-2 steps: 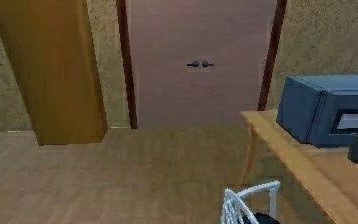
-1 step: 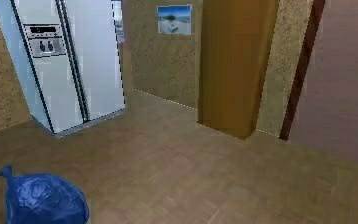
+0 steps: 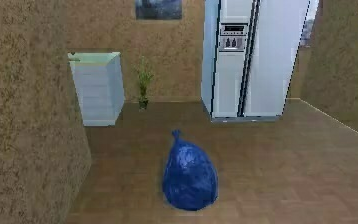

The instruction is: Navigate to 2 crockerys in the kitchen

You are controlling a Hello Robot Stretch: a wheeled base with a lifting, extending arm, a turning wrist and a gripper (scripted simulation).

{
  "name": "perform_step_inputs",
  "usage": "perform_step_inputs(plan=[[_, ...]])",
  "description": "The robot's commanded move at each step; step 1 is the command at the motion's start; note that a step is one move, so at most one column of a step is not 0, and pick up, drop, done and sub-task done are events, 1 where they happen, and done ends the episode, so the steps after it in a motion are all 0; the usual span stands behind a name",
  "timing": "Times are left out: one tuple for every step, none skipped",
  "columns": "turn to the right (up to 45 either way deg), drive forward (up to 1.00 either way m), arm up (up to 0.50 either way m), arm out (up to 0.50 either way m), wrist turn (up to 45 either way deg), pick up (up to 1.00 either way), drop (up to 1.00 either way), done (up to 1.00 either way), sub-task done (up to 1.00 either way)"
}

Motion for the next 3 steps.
perform_step_inputs(plan=[[-24.0, 0.0, 0.0, 0.0, 0.0, 0.0, 0.0, 0.0, 0.0], [0.0, 0.8, 0.0, 0.0, 0.0, 0.0, 0.0, 0.0, 0.0], [18.0, 0.0, 0.0, 0.0, 0.0, 0.0, 0.0, 0.0, 0.0]])
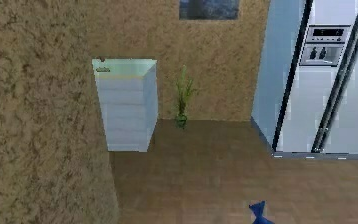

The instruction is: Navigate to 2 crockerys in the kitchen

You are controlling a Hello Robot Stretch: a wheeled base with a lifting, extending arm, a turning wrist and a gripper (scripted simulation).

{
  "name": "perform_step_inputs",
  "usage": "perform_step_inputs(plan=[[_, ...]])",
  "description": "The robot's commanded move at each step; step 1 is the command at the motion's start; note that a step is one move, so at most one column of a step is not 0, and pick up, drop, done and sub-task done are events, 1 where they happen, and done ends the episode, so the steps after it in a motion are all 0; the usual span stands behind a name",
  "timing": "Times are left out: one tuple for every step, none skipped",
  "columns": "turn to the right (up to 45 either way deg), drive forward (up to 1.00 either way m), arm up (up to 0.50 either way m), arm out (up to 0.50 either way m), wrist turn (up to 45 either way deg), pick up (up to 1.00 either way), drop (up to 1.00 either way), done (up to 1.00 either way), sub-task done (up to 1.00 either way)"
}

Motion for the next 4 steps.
perform_step_inputs(plan=[[0.0, 0.45, 0.0, 0.0, 0.0, 0.0, 0.0, 0.0, 0.0], [3.0, 0.0, 0.0, 0.0, 0.0, 0.0, 0.0, 0.0, 0.0], [-45.0, 0.0, 0.0, 0.0, 0.0, 0.0, 0.0, 0.0, 0.0], [-45.0, 0.0, 0.0, 0.0, 0.0, 0.0, 0.0, 0.0, 0.0]])
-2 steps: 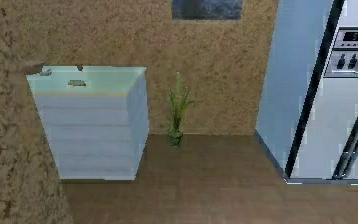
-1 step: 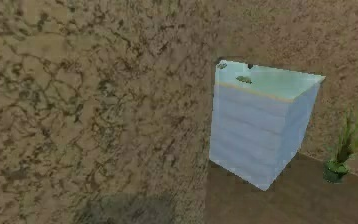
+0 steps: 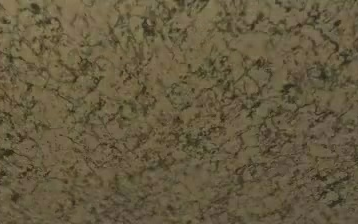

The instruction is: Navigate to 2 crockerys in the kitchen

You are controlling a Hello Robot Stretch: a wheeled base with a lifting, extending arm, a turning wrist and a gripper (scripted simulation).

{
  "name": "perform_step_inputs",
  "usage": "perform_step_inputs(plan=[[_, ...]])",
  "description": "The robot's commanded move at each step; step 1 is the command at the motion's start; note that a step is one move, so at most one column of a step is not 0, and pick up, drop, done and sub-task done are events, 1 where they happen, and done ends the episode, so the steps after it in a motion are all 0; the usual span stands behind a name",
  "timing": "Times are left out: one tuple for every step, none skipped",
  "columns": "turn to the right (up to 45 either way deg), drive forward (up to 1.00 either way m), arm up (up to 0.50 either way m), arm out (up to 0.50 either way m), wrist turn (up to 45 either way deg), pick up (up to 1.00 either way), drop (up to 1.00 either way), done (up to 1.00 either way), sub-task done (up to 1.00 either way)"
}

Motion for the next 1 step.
perform_step_inputs(plan=[[-45.0, 0.0, 0.0, 0.0, 0.0, 0.0, 0.0, 0.0, 0.0]])
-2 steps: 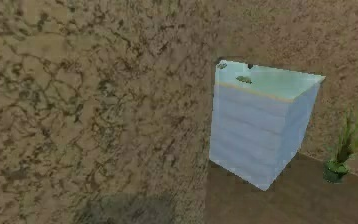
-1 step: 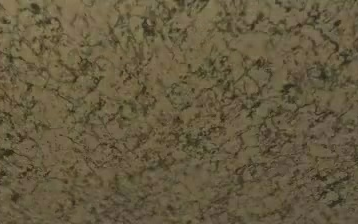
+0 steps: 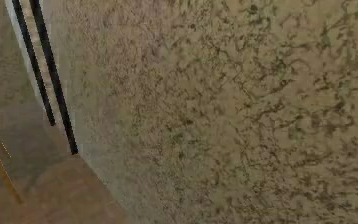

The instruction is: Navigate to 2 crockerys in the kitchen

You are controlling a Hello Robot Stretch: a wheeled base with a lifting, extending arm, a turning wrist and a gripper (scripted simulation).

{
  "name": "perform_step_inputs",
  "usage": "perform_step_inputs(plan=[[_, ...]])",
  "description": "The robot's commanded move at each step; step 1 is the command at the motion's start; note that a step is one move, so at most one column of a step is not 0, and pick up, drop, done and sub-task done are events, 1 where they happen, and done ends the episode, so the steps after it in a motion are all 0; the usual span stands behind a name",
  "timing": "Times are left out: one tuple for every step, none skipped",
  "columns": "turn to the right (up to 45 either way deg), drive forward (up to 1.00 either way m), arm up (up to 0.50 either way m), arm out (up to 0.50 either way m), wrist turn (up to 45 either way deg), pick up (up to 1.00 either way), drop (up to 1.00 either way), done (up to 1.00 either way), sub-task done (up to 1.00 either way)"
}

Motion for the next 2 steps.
perform_step_inputs(plan=[[-33.0, 0.0, 0.0, 0.0, 0.0, 0.0, 0.0, 0.0, 0.0], [0.0, 0.3, 0.0, 0.0, 0.0, 0.0, 0.0, 0.0, 0.0]])
